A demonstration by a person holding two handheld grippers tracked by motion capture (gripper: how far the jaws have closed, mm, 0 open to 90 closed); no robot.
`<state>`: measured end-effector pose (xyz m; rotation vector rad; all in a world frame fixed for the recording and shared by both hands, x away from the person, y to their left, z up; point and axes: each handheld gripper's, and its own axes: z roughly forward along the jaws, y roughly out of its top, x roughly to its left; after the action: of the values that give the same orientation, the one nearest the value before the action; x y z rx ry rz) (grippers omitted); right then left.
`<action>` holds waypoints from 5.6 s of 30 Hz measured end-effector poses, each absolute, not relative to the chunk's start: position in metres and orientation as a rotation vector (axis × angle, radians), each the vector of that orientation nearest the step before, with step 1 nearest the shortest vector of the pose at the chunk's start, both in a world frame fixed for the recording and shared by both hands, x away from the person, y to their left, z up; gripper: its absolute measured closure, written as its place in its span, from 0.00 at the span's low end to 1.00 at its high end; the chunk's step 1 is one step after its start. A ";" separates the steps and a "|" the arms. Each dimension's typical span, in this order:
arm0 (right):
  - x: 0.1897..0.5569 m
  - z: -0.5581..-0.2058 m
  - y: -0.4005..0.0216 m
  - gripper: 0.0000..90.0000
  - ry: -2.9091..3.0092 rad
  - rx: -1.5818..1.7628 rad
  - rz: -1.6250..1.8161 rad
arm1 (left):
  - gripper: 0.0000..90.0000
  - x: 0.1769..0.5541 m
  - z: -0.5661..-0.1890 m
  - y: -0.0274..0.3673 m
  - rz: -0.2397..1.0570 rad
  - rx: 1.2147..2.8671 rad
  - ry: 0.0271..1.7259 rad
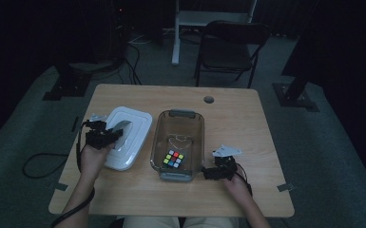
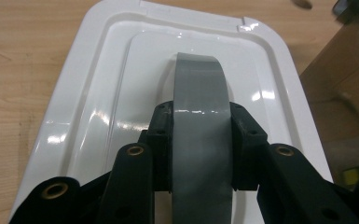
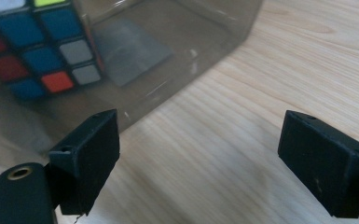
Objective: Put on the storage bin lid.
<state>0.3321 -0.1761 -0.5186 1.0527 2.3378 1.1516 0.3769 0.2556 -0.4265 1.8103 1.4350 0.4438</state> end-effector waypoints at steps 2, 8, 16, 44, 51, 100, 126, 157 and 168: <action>0.332 -0.519 -0.171 0.13 2.342 1.046 1.157 | 0.75 0.376 -0.421 0.258 0.452 1.797 1.432; 0.335 -0.520 -0.158 0.13 2.366 1.006 1.156 | 0.75 0.373 -0.398 0.261 0.456 1.801 1.390; 0.340 -0.518 -0.145 0.13 2.429 0.929 1.183 | 0.75 0.372 -0.375 0.263 0.448 1.783 1.361; 0.363 -0.518 -0.093 0.13 2.484 0.883 1.237 | 0.75 0.379 -0.354 0.202 0.337 1.900 1.167; 0.364 -0.521 -0.083 0.13 2.491 0.873 1.217 | 0.75 0.379 -0.354 0.194 0.321 1.931 1.133; 0.347 -0.517 -0.124 0.13 2.429 0.946 1.226 | 0.55 0.391 -0.383 0.153 0.249 1.986 1.055; 0.346 -0.513 -0.130 0.13 2.423 0.958 1.205 | 0.01 0.392 -0.388 0.238 0.363 1.790 1.124; 0.345 -0.517 -0.139 0.13 2.403 0.997 1.189 | 0.01 0.433 -0.502 0.276 0.566 1.742 1.328; 0.347 -0.519 -0.142 0.13 2.374 1.043 1.182 | 0.01 0.432 -0.511 0.260 0.512 1.792 1.287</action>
<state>0.3467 -0.1422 -0.5193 1.0433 2.3744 1.1816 0.4320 0.2602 -0.5111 1.7916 1.2870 0.5122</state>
